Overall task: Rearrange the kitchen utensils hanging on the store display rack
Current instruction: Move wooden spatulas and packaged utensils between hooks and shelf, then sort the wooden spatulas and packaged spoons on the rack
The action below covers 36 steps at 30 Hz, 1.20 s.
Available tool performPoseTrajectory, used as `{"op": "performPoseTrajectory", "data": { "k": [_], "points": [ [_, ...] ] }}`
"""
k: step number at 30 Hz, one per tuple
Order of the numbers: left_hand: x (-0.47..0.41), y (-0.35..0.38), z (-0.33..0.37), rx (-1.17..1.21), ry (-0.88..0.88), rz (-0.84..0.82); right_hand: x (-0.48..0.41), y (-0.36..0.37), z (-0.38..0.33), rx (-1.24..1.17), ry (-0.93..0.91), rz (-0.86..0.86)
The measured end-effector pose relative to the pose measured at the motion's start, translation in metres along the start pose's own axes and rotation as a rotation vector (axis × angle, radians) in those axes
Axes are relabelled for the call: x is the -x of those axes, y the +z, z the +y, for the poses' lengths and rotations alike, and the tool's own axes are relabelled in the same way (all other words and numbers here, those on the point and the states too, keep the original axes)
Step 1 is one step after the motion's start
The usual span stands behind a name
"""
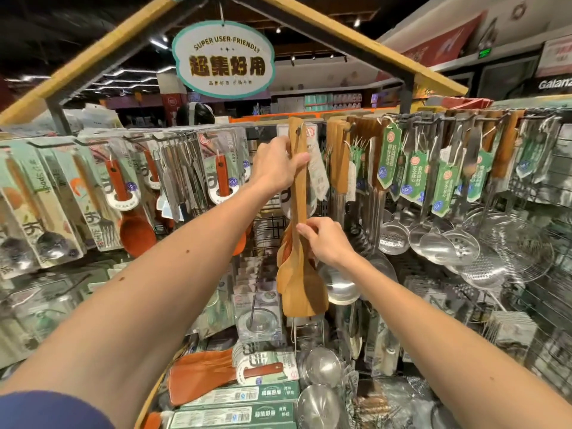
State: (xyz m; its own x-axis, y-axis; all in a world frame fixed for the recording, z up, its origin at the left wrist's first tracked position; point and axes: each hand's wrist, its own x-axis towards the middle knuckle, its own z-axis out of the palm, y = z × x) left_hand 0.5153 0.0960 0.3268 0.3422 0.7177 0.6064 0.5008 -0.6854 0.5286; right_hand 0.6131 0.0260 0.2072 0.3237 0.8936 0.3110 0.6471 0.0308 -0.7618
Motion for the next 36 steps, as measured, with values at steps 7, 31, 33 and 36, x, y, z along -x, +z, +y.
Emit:
{"op": "performPoseTrajectory", "data": {
  "k": [7, 31, 33, 36],
  "points": [
    [0.006, -0.001, -0.01, -0.206, 0.045, -0.053, -0.01, 0.005, 0.008, 0.015, 0.038, 0.025],
    [0.398, -0.081, -0.196, -0.445, -0.519, -0.701, 0.245, 0.213, 0.079, -0.038, -0.012, -0.572],
    [0.42, -0.091, -0.227, -0.445, -0.604, -0.676, 0.252, 0.243, 0.074, -0.083, 0.046, -0.638],
    [0.441, -0.101, -0.276, -0.436, -0.72, -0.626, 0.259, 0.287, 0.068, -0.123, 0.159, -0.695]
  ]
}}
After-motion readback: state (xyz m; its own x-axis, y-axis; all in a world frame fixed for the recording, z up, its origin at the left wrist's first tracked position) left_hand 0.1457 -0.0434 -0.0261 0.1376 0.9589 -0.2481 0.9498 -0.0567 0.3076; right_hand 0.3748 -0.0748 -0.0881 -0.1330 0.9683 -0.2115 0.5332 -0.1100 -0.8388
